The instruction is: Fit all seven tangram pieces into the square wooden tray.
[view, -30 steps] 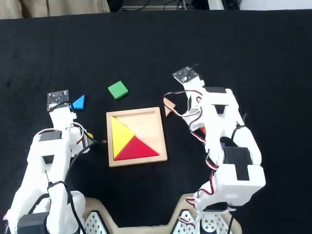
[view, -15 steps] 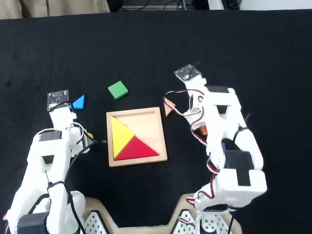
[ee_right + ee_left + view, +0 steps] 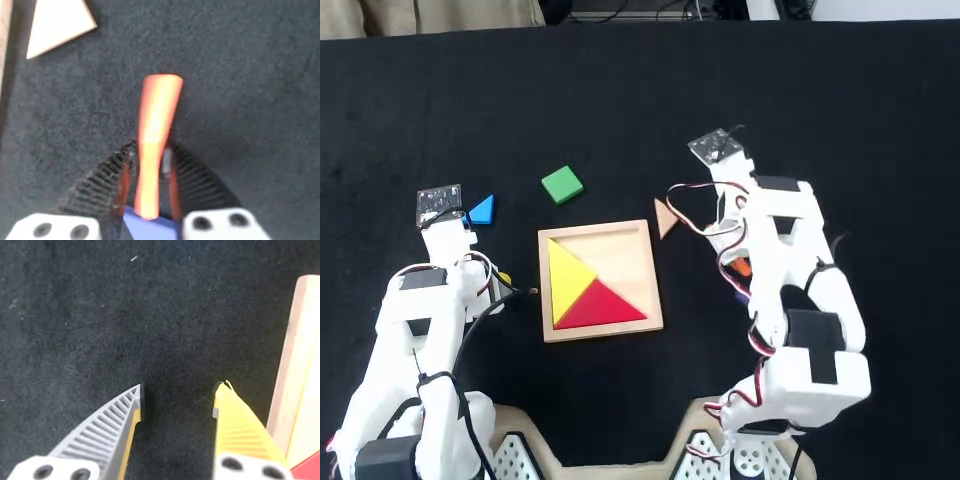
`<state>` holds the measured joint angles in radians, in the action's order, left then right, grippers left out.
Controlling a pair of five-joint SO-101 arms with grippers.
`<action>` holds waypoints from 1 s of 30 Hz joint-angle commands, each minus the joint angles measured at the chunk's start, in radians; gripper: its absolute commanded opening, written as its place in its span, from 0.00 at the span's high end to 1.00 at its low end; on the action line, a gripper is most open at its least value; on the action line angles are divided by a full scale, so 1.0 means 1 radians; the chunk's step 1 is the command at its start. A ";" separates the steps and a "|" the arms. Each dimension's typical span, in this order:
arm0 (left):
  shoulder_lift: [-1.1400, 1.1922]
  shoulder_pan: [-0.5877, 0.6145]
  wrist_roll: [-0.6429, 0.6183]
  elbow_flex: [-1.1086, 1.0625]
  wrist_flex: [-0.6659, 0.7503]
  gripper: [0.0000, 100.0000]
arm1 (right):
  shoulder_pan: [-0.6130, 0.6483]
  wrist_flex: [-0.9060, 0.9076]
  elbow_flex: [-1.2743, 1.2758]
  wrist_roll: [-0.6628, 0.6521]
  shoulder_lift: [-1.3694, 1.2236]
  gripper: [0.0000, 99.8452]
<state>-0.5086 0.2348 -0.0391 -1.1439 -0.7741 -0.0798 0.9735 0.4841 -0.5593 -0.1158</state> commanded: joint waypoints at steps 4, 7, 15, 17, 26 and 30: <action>-0.021 -0.012 -0.005 0.002 0.005 0.77 | -0.034 -0.018 -0.028 0.017 0.012 0.99; -0.021 -0.013 -0.005 0.002 0.006 0.77 | -0.025 0.049 -0.036 0.035 0.064 0.99; -0.023 -0.016 -0.005 0.002 0.005 0.77 | 0.146 0.302 -0.013 0.227 0.332 0.99; -0.023 -0.016 -0.005 0.002 0.005 0.77 | 0.215 0.319 -0.012 0.315 0.403 0.99; -0.023 -0.016 -0.006 0.002 0.005 0.77 | 0.494 0.183 0.076 0.537 0.312 0.99; -0.021 -0.016 -0.006 0.002 0.005 0.77 | 0.499 0.155 0.012 0.614 0.208 0.99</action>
<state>-0.5086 0.2332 -0.0391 -1.1439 -0.7741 0.3989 1.1531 0.5654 0.0084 0.1312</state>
